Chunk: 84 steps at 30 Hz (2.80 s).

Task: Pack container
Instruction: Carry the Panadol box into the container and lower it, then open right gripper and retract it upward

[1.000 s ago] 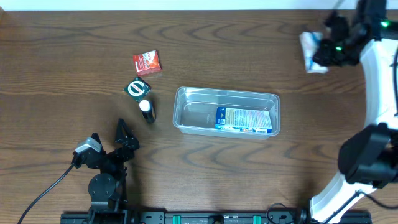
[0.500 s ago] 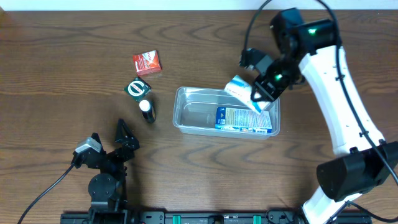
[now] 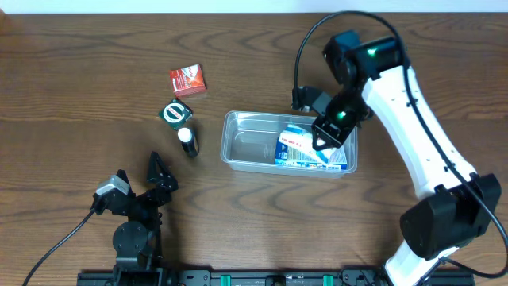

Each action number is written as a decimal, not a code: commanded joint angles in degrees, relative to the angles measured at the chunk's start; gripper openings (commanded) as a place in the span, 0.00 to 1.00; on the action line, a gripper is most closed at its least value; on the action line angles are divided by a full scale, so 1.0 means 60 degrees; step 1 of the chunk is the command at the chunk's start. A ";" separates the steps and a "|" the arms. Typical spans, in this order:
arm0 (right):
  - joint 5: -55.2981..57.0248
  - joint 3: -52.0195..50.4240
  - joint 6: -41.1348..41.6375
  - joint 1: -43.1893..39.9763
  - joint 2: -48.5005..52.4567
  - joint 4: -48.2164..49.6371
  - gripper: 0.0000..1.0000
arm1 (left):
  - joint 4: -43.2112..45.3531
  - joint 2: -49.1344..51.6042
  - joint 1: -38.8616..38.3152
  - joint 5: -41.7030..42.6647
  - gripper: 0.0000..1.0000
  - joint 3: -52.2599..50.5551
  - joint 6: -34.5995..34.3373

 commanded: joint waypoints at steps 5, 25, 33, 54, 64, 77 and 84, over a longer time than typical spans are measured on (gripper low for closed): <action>0.0193 -0.1413 -0.0142 0.0036 -0.0146 0.0969 0.15 | -0.0299 -0.0058 0.0047 -0.0047 0.98 -0.0219 0.0098; 0.1155 -0.2164 -0.0648 0.0036 -0.0146 0.1942 0.36 | -0.0299 -0.0058 0.0047 -0.0047 0.98 -0.0219 0.0098; 0.1147 -0.2175 -0.0634 0.0036 -0.0146 0.1887 0.22 | -0.0299 -0.0058 0.0047 -0.0047 0.98 -0.0219 0.0098; 0.1188 -0.2707 0.0055 0.0036 -0.0149 0.2364 0.30 | -0.0299 -0.0058 0.0047 -0.0047 0.98 -0.0219 0.0098; -0.0495 -0.2361 0.0849 0.0331 -0.0237 0.2175 0.48 | -0.0299 -0.0058 0.0047 -0.0047 0.98 -0.0219 0.0098; 0.2393 0.0026 0.5031 -0.1377 -0.3067 0.4182 0.99 | -0.0299 -0.0058 0.0047 -0.0047 0.98 -0.0219 0.0098; 0.3228 0.0026 0.5264 -0.3129 -0.3672 0.4521 0.99 | -0.0299 -0.0058 0.0047 -0.0047 0.98 -0.0219 0.0098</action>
